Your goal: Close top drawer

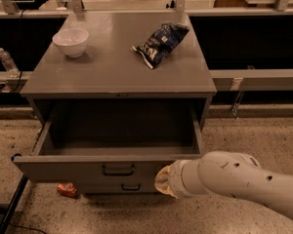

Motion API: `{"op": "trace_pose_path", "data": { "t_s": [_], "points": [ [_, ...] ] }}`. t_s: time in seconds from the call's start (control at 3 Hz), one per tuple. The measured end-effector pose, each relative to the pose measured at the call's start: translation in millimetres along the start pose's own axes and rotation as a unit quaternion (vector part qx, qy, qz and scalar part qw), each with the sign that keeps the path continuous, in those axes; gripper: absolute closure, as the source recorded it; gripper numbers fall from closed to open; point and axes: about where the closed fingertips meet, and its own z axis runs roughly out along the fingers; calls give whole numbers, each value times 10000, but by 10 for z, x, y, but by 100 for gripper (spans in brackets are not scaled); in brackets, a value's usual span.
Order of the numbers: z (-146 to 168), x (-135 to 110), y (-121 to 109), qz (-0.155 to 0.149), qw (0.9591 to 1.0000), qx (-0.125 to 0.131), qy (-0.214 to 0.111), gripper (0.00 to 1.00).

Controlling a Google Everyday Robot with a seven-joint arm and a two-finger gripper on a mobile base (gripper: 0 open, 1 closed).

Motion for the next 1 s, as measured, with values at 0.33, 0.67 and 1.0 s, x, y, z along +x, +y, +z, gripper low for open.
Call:
{"op": "trace_pose_path", "data": {
  "t_s": [0.33, 0.67, 1.0],
  "points": [
    [31, 52, -140, -97, 9996, 236, 135, 100],
    [39, 152, -271, -159, 9982, 448, 358, 100],
    [70, 265, -444, -157, 9965, 622, 533, 100]
  ]
}}
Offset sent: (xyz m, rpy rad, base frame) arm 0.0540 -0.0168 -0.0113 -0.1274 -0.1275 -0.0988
